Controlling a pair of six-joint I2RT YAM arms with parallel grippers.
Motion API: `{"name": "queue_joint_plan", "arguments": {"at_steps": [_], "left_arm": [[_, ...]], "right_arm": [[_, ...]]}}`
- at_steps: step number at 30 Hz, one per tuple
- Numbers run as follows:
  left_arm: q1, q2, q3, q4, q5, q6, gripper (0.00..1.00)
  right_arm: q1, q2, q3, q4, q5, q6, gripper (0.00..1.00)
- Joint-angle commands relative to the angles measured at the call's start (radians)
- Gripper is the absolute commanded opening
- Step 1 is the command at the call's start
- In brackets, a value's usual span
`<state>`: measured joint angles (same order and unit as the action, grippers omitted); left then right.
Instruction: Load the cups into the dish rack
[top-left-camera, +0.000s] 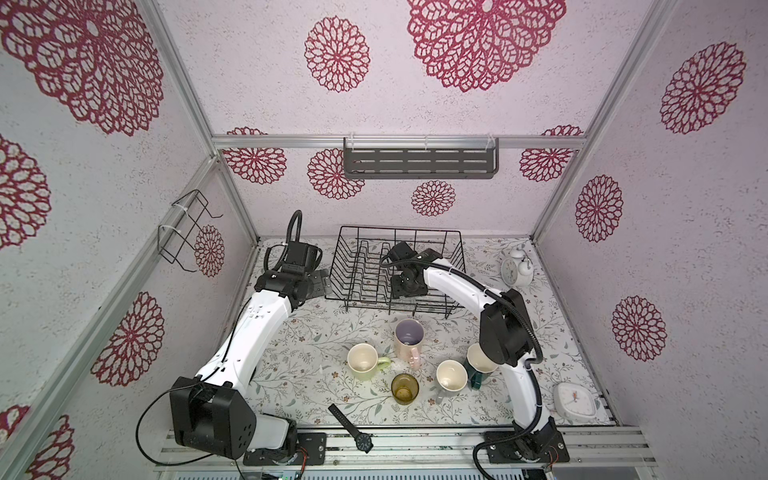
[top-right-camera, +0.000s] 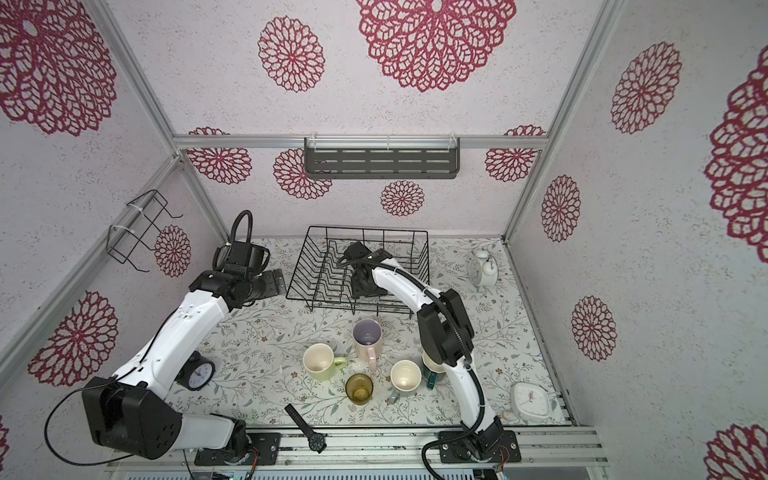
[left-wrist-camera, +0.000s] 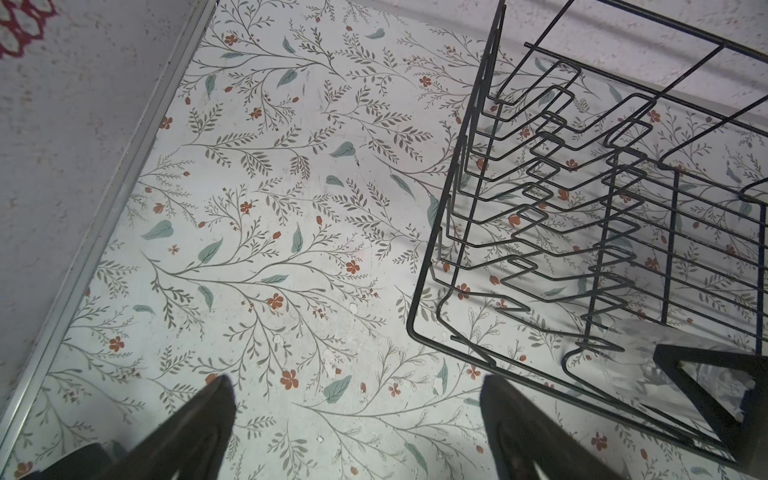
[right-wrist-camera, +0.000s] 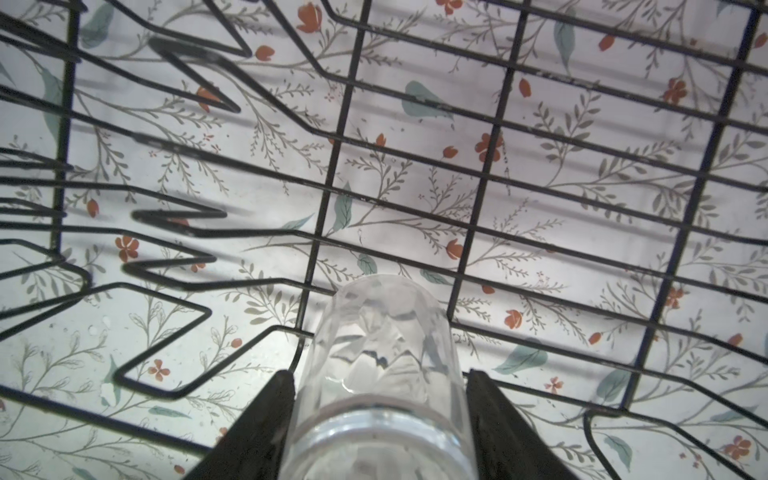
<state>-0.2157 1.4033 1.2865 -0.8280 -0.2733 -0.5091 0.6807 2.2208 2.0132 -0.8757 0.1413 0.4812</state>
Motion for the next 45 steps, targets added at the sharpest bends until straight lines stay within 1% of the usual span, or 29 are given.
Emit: {"name": "queue_joint_plan", "arguments": {"at_steps": [1,11,20,23,28,33,38,45], "left_arm": [[0.01,0.015,0.016,0.011,0.002,0.004,0.96],[0.015,0.016,0.013,0.012,0.014,0.001,0.96],[0.016,0.019,0.005,0.01,0.02,0.0,0.96],[0.016,0.02,0.006,0.01,0.023,-0.002,0.96],[0.018,0.013,0.002,0.009,0.024,-0.005,0.96],[0.018,0.0,0.007,0.007,0.025,-0.006,0.96],[0.018,-0.028,0.006,0.006,0.031,-0.003,0.96],[0.018,-0.079,-0.026,0.0,0.043,-0.015,0.96]], "right_arm": [[-0.014,0.024,0.069,-0.044,0.004,-0.026,0.59],[-0.03,0.075,0.147,-0.043,0.026,-0.049,0.6],[-0.032,0.093,0.165,-0.047,0.017,-0.058,0.61],[-0.032,0.092,0.168,-0.05,0.018,-0.059,0.68],[-0.032,0.083,0.172,-0.058,0.018,-0.061,0.73],[-0.032,0.047,0.172,-0.059,0.025,-0.056,0.76],[-0.032,-0.027,0.151,-0.042,0.029,-0.055,0.78],[-0.03,-0.188,0.013,0.055,0.068,-0.093,0.78]]}}
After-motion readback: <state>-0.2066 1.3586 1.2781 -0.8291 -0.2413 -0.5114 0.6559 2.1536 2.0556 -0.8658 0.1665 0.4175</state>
